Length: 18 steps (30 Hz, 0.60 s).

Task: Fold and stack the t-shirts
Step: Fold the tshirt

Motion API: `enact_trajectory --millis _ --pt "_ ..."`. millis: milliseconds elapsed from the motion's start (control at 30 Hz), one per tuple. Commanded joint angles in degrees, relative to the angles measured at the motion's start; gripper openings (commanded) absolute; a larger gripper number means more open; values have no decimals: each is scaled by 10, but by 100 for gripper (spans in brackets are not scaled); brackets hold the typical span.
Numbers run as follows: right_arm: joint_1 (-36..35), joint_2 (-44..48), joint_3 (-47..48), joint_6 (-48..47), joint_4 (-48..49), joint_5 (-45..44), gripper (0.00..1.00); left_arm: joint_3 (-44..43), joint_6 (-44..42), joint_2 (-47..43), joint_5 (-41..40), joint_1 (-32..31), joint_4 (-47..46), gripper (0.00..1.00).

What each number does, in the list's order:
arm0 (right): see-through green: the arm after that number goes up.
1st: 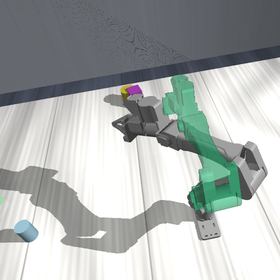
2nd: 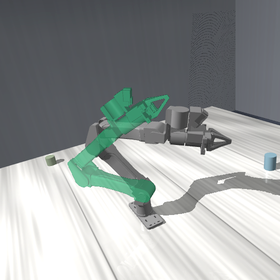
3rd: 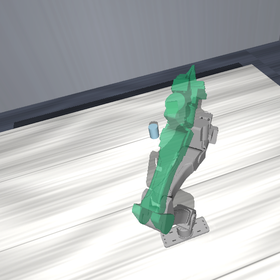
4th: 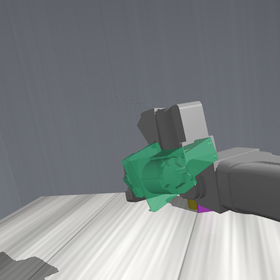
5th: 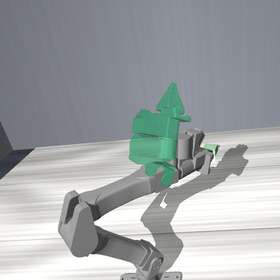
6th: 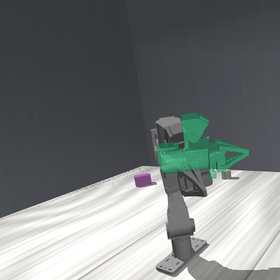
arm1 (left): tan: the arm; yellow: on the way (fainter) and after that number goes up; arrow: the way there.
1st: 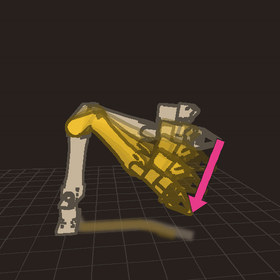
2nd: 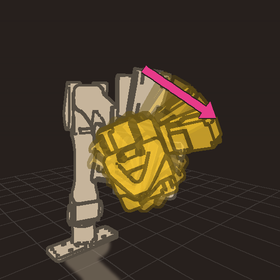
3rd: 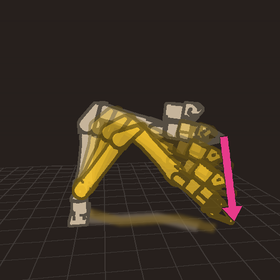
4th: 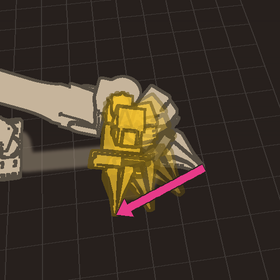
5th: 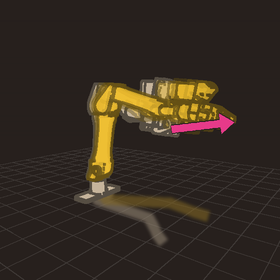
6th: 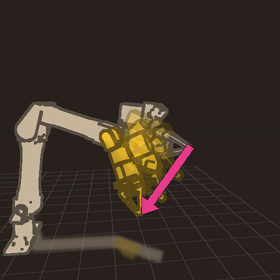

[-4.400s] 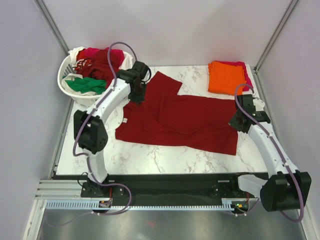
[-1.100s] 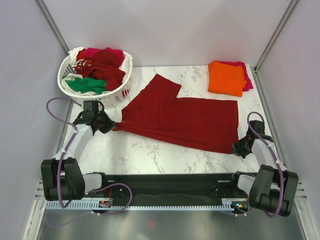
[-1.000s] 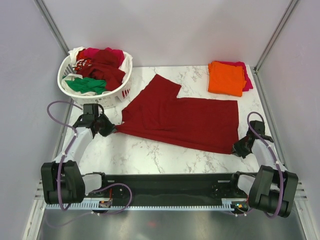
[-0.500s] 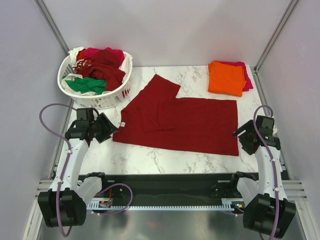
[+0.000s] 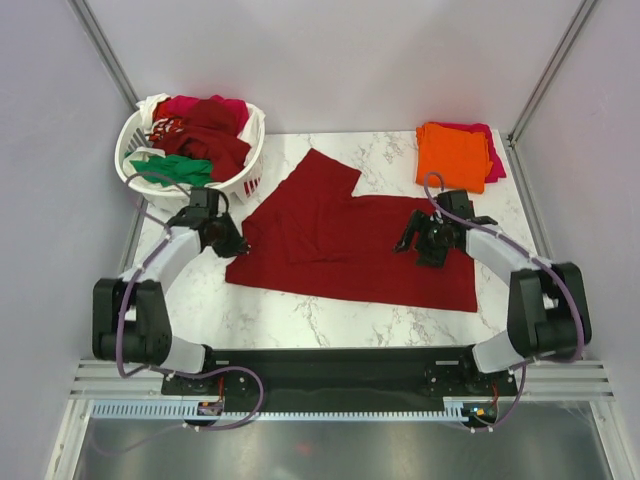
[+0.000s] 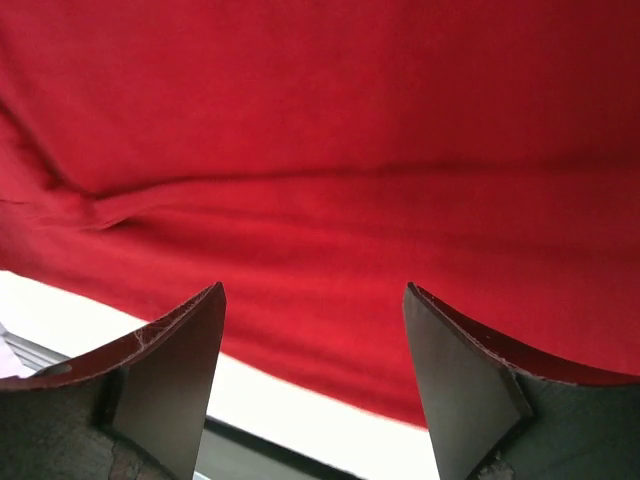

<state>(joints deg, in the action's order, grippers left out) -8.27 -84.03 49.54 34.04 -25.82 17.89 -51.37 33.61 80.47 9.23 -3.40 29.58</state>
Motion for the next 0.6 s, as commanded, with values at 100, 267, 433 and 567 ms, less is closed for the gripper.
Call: enact_trajectory --millis 100,267,433,567 --pt "0 -134 19 -56 47 25 79 -8 48 57 -52 -51 -41 18" --pt "0 -145 -8 -51 78 11 79 52 59 54 -80 -62 -37 18" --pt "-1 -137 -14 -53 68 -38 80 87 85 54 -83 -88 -30 18" --pt "-1 -120 -28 -52 55 -81 82 110 107 24 -91 -121 5 17"
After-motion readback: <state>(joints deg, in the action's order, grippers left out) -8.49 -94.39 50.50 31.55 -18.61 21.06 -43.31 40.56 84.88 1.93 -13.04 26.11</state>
